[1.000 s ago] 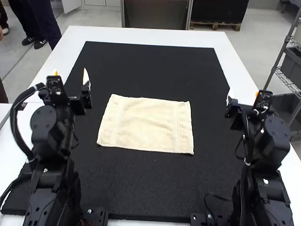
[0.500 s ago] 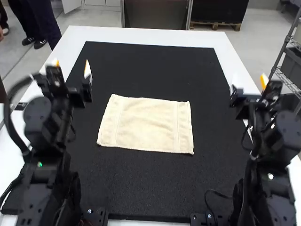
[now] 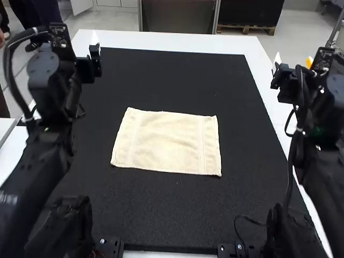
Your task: Fold the towel.
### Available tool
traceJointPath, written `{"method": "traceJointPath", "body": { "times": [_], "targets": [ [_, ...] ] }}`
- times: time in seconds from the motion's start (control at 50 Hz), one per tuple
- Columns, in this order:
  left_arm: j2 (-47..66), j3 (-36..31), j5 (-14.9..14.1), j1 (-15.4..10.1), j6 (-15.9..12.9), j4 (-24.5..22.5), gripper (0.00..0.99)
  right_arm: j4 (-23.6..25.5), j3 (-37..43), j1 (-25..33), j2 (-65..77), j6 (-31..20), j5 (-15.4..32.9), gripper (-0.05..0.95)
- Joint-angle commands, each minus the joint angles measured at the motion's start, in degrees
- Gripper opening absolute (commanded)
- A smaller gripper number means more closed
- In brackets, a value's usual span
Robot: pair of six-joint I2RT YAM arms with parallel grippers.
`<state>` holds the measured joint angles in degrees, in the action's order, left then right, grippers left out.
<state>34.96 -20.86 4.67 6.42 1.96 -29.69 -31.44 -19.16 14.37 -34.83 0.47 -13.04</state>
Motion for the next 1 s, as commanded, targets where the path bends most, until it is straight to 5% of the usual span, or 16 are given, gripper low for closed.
{"method": "traceJointPath", "body": {
  "times": [0.0, 0.16, 0.28, 0.44, 0.64, 0.72, 0.98],
  "targets": [
    [4.5, -1.4, 3.0, 0.6, -1.6, -2.2, 0.933, -2.3, -1.8, -0.4, -7.1, 0.0, 1.2, 0.91],
    [11.4, -0.9, 3.0, 0.4, -2.8, -4.3, 0.933, -4.6, -2.3, -3.9, -15.8, -6.3, 4.1, 0.9],
    [17.7, 0.7, 3.0, 0.3, -3.2, -9.4, 0.921, -7.4, -2.0, -6.9, -20.5, -7.9, 4.2, 0.9],
    [27.8, 0.1, 2.7, 0.3, -4.6, -9.8, 0.948, -10.7, -1.1, -9.4, -24.8, -7.9, 4.8, 0.9],
    [31.6, 2.1, -1.3, 0.1, -11.2, -10.4, 0.949, -8.5, -2.1, -11.8, -30.0, -9.4, 4.7, 0.9],
    [31.1, 3.6, -3.9, -0.8, -11.8, -11.8, 0.949, -7.0, -2.7, -12.8, -33.1, -9.9, 3.5, 0.91],
    [35.1, 0.8, -4.6, -5.0, -10.5, -4.1, 0.956, -7.0, -5.6, -13.4, -44.1, -9.8, 1.4, 0.9]
  ]
}}
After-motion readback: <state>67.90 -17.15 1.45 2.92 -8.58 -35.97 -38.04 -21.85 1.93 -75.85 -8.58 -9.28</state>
